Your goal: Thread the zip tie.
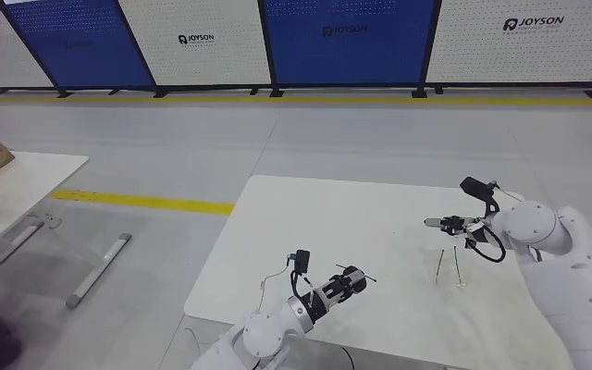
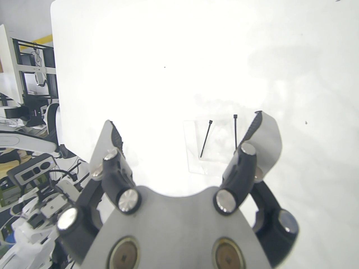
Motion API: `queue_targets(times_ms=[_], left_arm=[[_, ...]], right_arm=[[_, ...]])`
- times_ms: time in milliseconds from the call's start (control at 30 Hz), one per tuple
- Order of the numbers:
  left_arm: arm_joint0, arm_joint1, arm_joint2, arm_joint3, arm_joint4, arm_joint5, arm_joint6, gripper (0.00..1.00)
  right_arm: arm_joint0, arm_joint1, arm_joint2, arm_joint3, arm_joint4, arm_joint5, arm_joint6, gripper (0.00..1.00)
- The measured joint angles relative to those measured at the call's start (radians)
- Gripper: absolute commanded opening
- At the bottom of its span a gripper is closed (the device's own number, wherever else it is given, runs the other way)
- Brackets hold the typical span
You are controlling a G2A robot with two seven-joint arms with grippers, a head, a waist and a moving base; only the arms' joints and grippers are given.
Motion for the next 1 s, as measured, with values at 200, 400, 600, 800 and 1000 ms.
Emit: queue_targets(times_ms=[200, 400, 600, 800, 1000], left_arm=[[0.0, 0.0, 0.0, 0.0, 0.0, 0.0, 0.0, 0.0], [0.0, 0.0, 0.0, 0.0, 0.0, 0.0, 0.0, 0.0], [0.0, 0.0, 0.0, 0.0, 0.0, 0.0, 0.0, 0.0], [0.0, 0.0, 0.0, 0.0, 0.0, 0.0, 0.0, 0.0], [0.0, 0.0, 0.0, 0.0, 0.0, 0.0, 0.0, 0.0]], right_arm=[[-0.018, 0.008, 0.006, -0.023, 0.016, -0.097, 0.0, 1.0], [0.057, 0.007, -0.022, 0.014, 0.007, -0.101, 0.177, 1.0], [0.135, -0.027, -0.167, 0.051, -0.153, 0.057, 0.176, 1.0], [0.136, -0.027, -0.167, 0.053, -0.152, 0.057, 0.176, 1.0], [0.111, -0.019, -0.149, 0.049, -0.097, -0.035, 0.176, 1.0]])
